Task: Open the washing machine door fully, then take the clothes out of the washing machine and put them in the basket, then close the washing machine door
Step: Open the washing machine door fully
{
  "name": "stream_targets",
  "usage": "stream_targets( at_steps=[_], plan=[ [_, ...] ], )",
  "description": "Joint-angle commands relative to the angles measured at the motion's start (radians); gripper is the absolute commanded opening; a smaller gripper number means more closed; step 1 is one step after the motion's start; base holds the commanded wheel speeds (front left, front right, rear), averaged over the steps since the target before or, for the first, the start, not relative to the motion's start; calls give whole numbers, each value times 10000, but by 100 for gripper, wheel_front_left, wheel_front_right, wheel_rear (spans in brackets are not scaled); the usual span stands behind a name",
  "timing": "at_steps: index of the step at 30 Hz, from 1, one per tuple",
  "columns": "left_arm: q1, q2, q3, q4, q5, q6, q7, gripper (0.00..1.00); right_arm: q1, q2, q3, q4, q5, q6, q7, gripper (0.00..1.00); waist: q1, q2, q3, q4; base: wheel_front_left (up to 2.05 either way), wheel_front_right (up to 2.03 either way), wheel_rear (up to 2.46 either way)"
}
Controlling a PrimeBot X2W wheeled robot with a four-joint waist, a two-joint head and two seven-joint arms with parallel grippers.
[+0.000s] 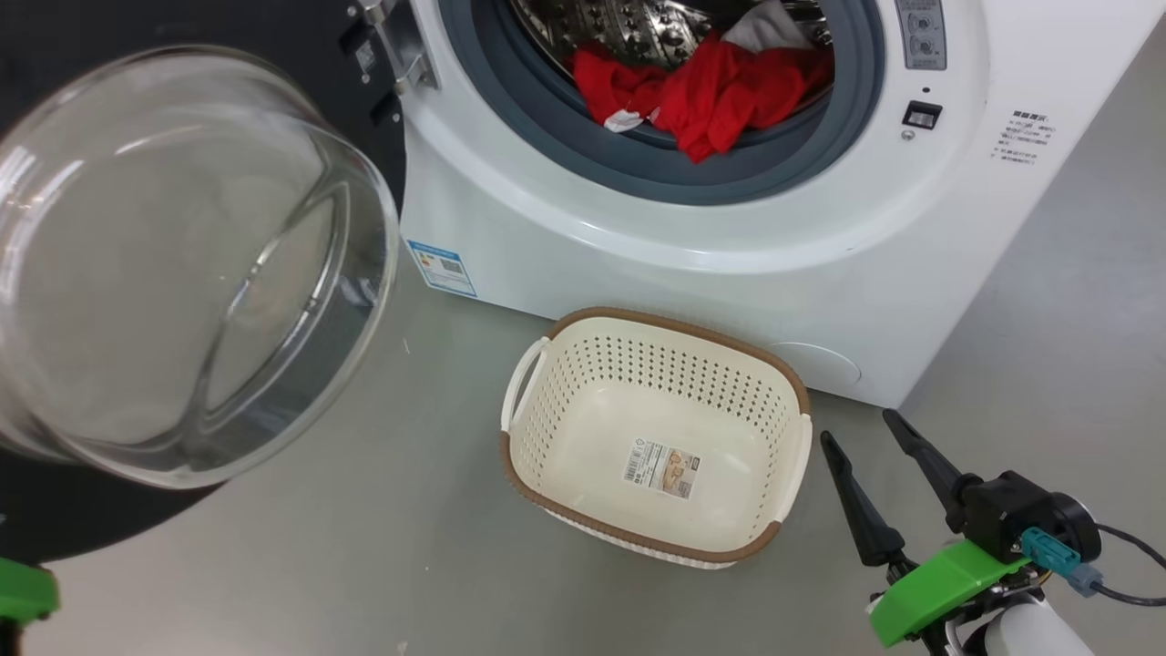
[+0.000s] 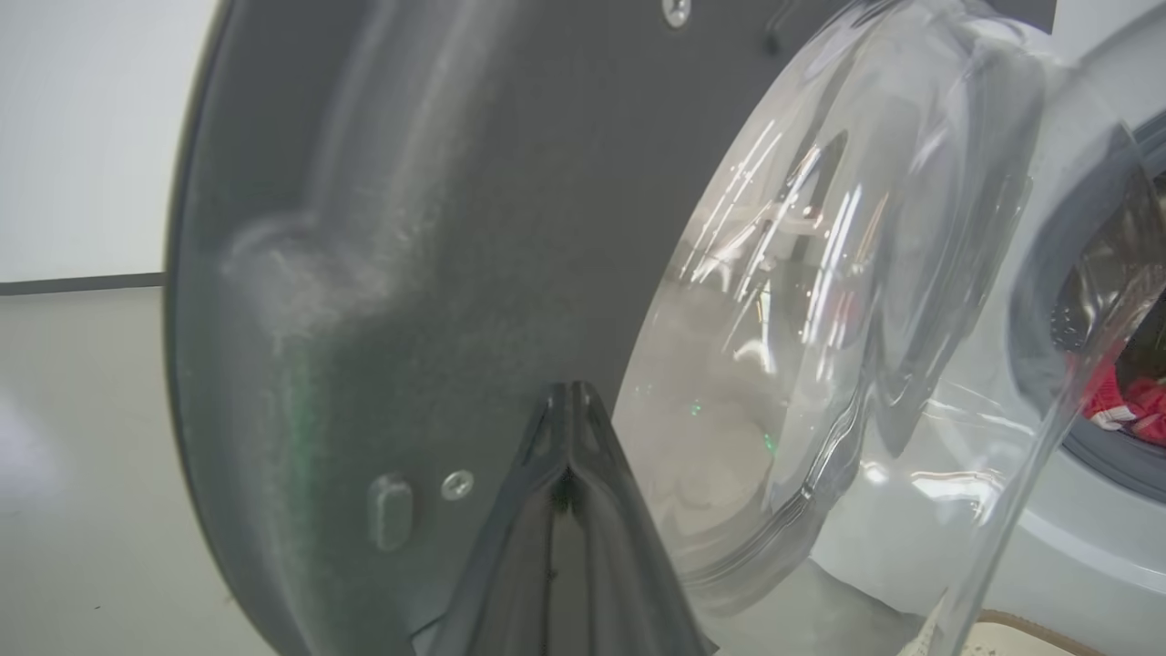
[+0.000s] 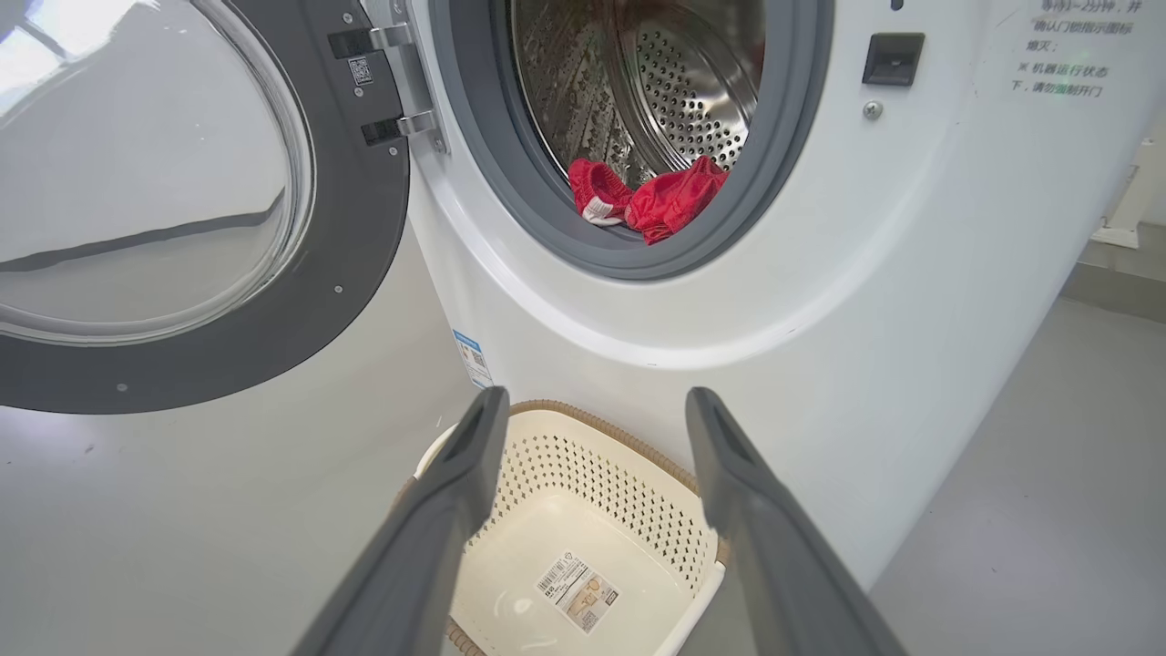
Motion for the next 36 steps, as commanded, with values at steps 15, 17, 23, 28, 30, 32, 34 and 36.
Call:
stream_targets(
  at_steps=[15, 17, 23, 28, 30, 32, 34, 36],
  plan=[
    [-1427, 1400, 1144, 1318, 463, -61, -51, 0, -485, -101, 311, -230, -133, 62, -93, 100, 0, 0, 325, -263, 0, 0, 0],
    [-1527, 1486, 1183, 1468, 479, -63, -51, 0, -502, -112, 325, -222, -142, 62, -93, 100, 0, 0, 344, -266, 0, 0, 0],
    [-1654, 1658, 1092, 1744, 422, -65, -51, 0, -542, -106, 333, -207, -154, 62, -93, 100, 0, 0, 285, -256, 0, 0, 0],
    [-1556, 1663, 859, 1767, 228, -65, -51, 0, -511, -85, 333, -192, -137, 62, -93, 100, 0, 0, 175, -230, 0, 0, 0],
    [-1456, 1637, 730, 1690, 106, -66, -51, 0, -495, -69, 331, -187, -121, 62, -93, 100, 0, 0, 115, -218, 0, 0, 0],
    [-1313, 1586, 575, 1546, -16, -66, -51, 0, -481, -51, 329, -188, -114, 62, -93, 100, 0, 0, 75, -213, 0, 0, 0],
    [-1146, 1480, 381, 1358, -164, -66, -51, 0, -475, -44, 319, -191, -109, 62, -93, 100, 0, 0, 34, -202, 0, 0, 0],
    [-959, 1355, 246, 1163, -293, -66, -51, 15, -459, -40, 294, -192, -101, 62, -93, 100, 0, 0, -25, -189, 0, 0, 0]
  ],
)
